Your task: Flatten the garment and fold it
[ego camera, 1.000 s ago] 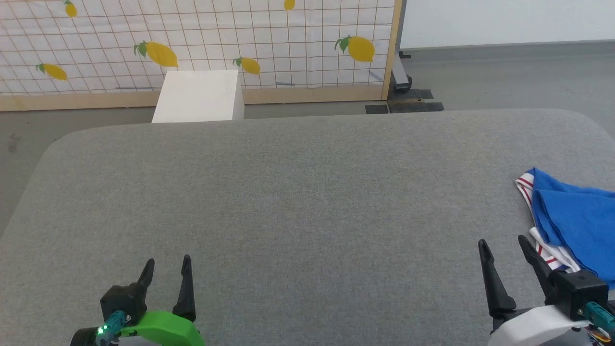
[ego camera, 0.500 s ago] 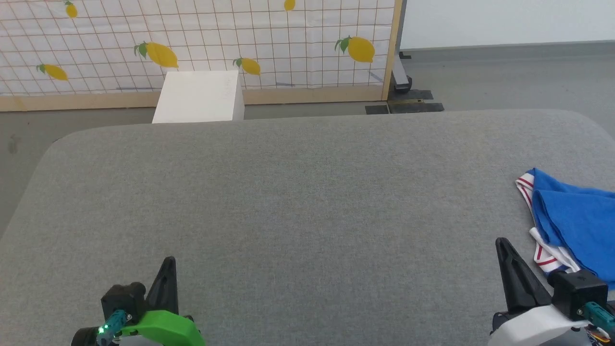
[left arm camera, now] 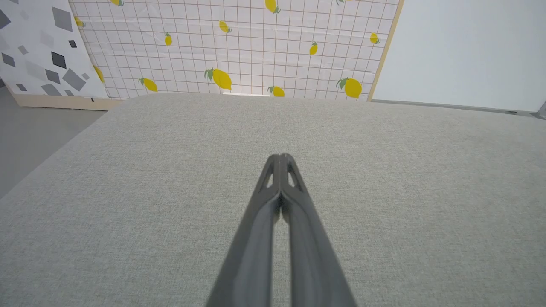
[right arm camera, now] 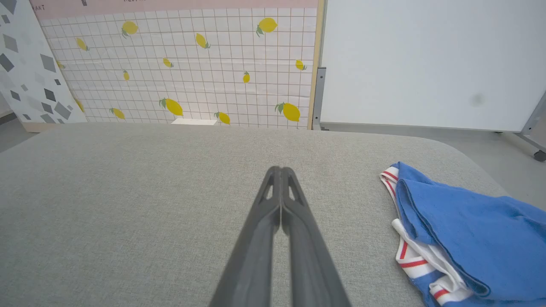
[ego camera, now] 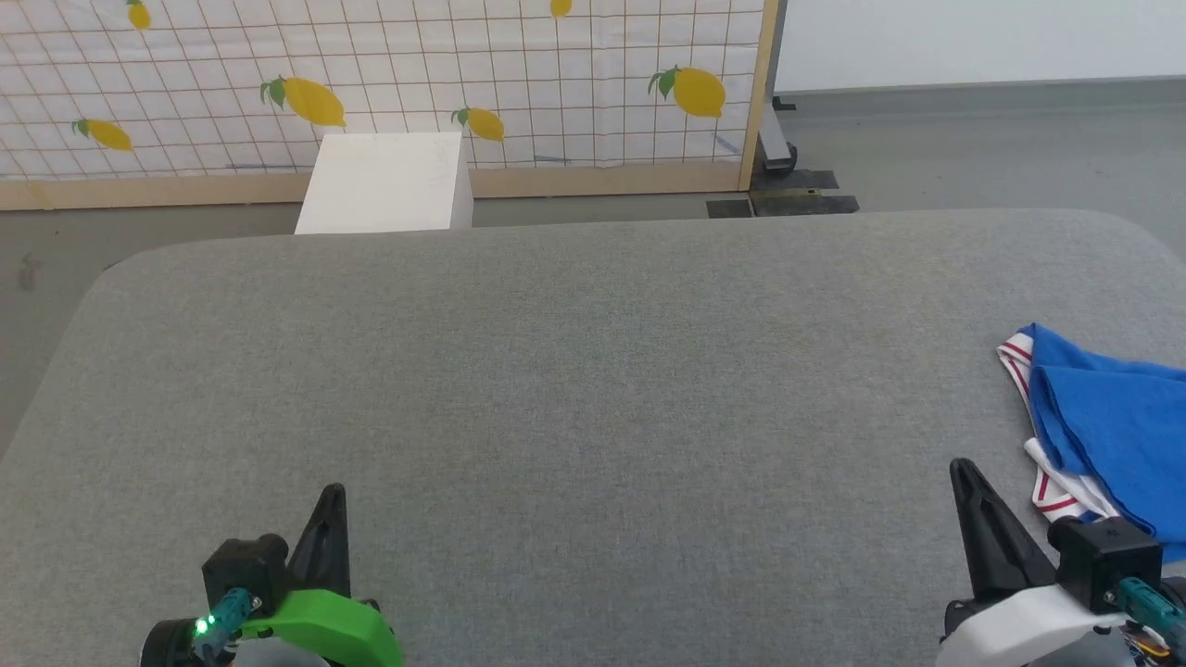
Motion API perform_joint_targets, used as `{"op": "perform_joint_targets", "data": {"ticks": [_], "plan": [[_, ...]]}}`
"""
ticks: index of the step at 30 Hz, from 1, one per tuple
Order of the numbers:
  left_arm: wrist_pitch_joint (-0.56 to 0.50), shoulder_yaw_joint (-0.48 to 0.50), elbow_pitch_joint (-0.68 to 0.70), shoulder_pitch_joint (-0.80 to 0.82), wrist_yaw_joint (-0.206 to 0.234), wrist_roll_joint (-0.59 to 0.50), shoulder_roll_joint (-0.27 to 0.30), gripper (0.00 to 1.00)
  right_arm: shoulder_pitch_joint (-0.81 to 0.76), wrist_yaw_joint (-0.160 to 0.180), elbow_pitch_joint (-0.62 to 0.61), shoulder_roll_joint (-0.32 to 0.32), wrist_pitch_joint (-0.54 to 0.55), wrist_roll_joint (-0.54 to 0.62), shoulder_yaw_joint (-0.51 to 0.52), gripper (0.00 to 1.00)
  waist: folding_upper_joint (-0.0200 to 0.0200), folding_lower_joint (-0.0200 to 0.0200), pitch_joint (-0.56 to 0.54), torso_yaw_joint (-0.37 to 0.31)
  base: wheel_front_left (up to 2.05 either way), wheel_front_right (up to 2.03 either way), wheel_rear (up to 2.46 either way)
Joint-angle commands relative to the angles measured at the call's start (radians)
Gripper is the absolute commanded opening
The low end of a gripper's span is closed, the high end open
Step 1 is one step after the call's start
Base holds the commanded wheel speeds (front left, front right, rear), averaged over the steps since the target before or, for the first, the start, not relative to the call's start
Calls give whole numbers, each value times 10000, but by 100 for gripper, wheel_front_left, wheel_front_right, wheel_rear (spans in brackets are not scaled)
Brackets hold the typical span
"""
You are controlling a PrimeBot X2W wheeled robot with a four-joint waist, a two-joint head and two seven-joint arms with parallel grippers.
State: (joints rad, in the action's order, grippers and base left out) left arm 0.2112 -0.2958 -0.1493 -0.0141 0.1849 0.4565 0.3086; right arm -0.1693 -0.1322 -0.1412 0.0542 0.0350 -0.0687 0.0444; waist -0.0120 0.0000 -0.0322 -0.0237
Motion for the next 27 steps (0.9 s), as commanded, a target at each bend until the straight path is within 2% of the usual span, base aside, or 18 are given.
{"op": "perform_joint_targets", "data": {"ticks": [1,27], "plan": [[-39,112,70,21,-71,-205,-112,0,198,2,45,-6,-55,65,-29,0,19,0,4,3,0,0,0],[-546,808,418,50,-506,-1271,-717,0,563,6,380,-14,-127,217,-130,0,44,0,82,60,0,0,0]]}}
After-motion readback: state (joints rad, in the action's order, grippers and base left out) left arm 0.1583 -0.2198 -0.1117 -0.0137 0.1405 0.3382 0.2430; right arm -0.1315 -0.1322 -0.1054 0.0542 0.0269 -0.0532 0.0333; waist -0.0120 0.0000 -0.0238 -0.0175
